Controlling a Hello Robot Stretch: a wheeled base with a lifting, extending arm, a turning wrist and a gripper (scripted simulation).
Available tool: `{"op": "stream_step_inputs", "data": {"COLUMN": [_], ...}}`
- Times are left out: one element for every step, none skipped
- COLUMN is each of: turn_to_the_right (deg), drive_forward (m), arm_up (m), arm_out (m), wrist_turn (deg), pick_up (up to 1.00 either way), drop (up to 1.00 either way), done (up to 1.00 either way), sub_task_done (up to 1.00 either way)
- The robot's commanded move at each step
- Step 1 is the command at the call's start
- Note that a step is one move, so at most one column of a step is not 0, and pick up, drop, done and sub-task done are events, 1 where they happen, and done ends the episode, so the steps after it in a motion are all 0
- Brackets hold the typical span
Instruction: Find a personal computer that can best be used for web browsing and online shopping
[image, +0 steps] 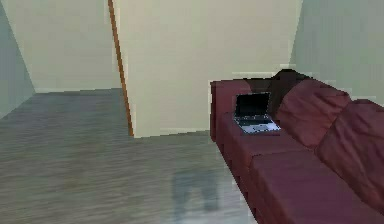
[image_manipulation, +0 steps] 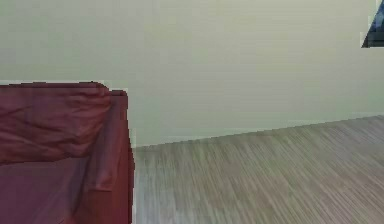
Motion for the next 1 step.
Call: {"op": "stream_step_inputs", "data": {"turn_to_the_right": [-3.0], "drive_forward": [0.0], "arm_up": [0.0], "arm_out": [0.0], "wrist_turn": [0.0], "pick_up": [0.0], "drop": [0.0], "done": [0.0], "sub_task_done": [0.0]}}
